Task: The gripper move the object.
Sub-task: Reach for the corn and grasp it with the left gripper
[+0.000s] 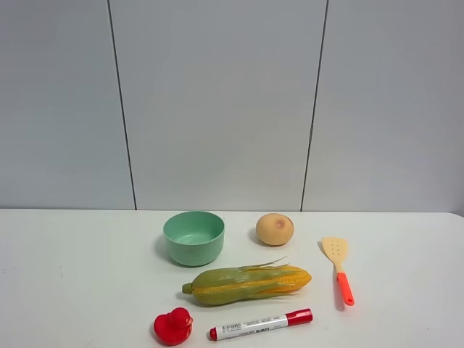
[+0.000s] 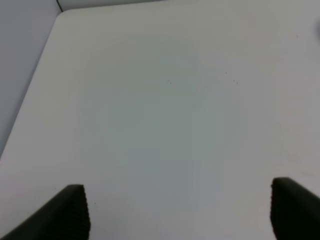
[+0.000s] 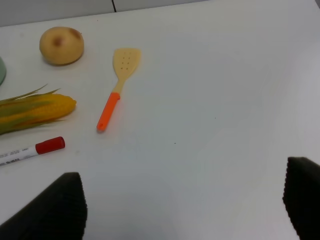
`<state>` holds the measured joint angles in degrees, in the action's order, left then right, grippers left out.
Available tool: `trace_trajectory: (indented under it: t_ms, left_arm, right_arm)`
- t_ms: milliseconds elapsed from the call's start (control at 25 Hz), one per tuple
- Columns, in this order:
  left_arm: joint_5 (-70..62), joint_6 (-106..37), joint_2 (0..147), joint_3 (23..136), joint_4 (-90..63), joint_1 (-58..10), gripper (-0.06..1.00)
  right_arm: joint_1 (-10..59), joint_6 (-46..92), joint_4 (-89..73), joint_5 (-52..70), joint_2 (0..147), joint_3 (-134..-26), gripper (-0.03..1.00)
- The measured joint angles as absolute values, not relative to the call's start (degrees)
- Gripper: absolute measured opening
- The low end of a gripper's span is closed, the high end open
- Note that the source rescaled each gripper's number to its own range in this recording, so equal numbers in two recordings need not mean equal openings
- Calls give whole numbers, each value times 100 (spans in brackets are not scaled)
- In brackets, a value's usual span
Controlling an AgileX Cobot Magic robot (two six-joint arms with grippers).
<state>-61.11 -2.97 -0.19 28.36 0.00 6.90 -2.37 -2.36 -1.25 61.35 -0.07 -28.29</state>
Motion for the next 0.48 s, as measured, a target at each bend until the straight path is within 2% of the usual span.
trace_trajectory:
  t_ms: [40,480]
  left_arm:
    - [-6111,-297,-19,2836,0,690,61]
    - [-6111,-297,-19,2836,0,690,61]
  right_arm:
    - [-237,-236,-125,6135,-7,-2829,100]
    - [-237,-236,-125,6135,-7,-2829,100]
